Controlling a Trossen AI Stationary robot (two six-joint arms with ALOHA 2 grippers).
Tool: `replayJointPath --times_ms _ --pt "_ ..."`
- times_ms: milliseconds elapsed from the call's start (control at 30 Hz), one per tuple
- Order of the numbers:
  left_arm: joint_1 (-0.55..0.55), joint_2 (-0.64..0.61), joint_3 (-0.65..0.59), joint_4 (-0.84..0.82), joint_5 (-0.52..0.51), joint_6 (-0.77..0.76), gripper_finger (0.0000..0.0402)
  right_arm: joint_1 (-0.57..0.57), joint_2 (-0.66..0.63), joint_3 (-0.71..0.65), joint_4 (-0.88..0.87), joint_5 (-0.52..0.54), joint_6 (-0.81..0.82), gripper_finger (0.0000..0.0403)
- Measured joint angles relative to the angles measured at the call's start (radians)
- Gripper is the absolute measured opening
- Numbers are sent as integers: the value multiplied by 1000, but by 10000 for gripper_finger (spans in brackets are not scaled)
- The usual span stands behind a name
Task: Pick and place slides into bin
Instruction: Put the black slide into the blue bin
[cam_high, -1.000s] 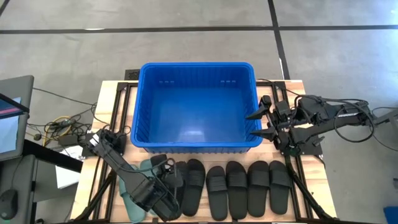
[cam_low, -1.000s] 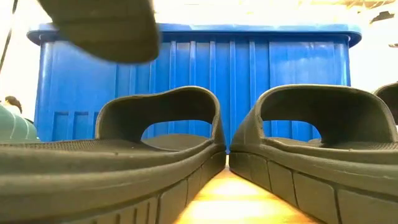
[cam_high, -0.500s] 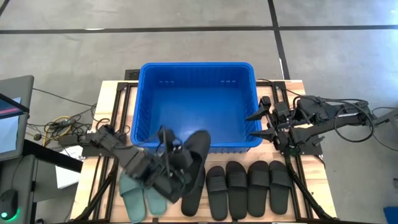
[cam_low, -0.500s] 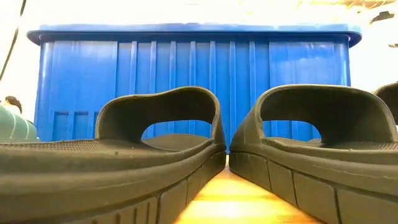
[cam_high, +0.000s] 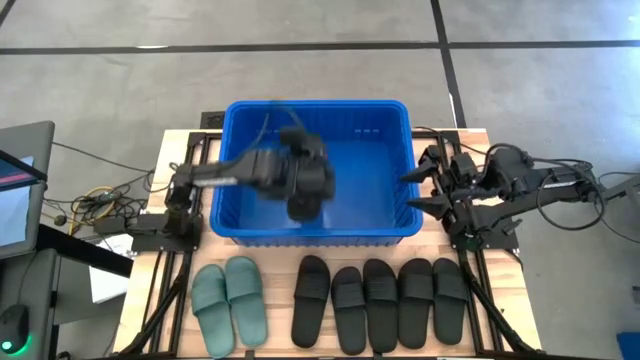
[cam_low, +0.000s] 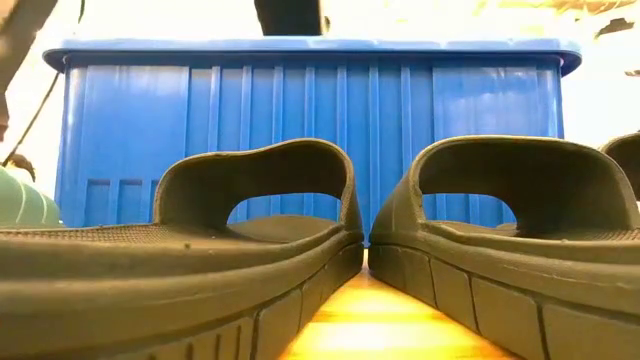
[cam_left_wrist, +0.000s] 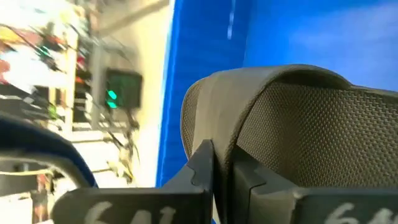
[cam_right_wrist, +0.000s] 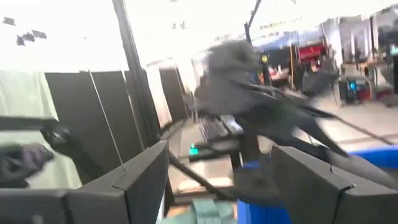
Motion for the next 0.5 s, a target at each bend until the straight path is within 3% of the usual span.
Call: replayJointPath --times_ms 233,500 --pt "247 -1 -32 -1 210 191 0 0 0 0 86 0 11 265" --pt "419 1 -135 57 386 341 0 1 2 0 68 56 29 265"
